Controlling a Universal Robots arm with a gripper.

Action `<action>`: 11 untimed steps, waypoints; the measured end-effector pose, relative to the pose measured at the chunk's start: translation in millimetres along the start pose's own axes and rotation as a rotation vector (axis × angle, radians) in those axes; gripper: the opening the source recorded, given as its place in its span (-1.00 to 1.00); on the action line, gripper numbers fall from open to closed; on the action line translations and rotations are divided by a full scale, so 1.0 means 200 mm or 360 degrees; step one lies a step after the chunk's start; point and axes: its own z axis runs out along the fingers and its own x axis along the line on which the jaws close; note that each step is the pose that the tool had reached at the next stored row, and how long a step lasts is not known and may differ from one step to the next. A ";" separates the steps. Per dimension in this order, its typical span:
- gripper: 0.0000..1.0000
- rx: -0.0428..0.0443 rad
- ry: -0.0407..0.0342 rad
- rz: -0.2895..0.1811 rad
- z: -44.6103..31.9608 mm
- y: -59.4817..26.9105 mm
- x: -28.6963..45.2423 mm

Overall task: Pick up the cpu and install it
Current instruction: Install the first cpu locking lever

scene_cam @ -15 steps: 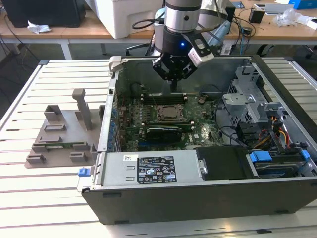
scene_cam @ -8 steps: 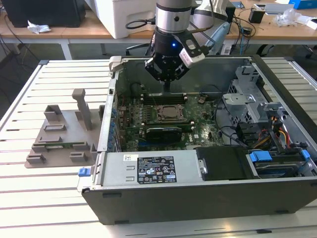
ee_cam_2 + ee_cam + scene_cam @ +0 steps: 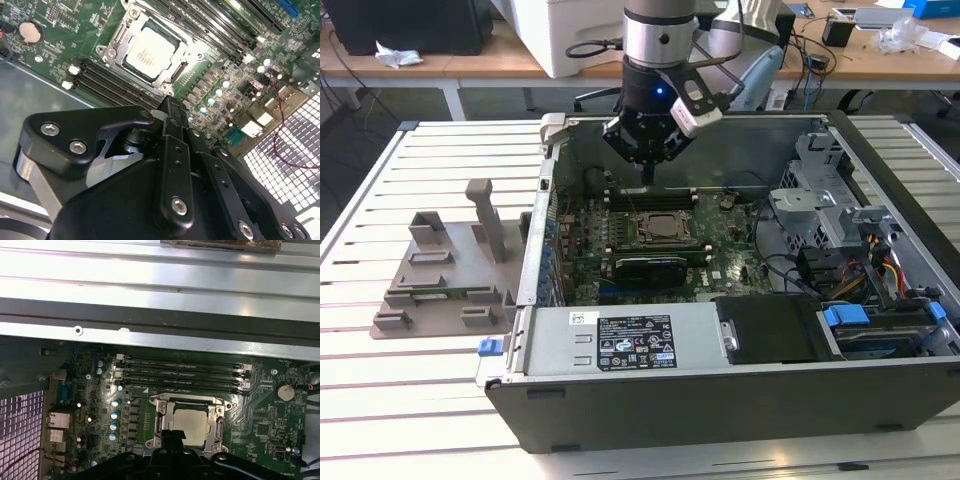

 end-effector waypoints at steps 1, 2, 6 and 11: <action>-0.79 0.0000 0.0000 0.0000 0.002 0.002 0.006; -0.79 0.0000 0.0000 0.0000 0.003 0.005 0.014; -0.79 0.0000 0.0000 0.0000 0.012 0.044 0.045; -0.79 0.0000 0.0000 0.0000 0.037 0.087 0.189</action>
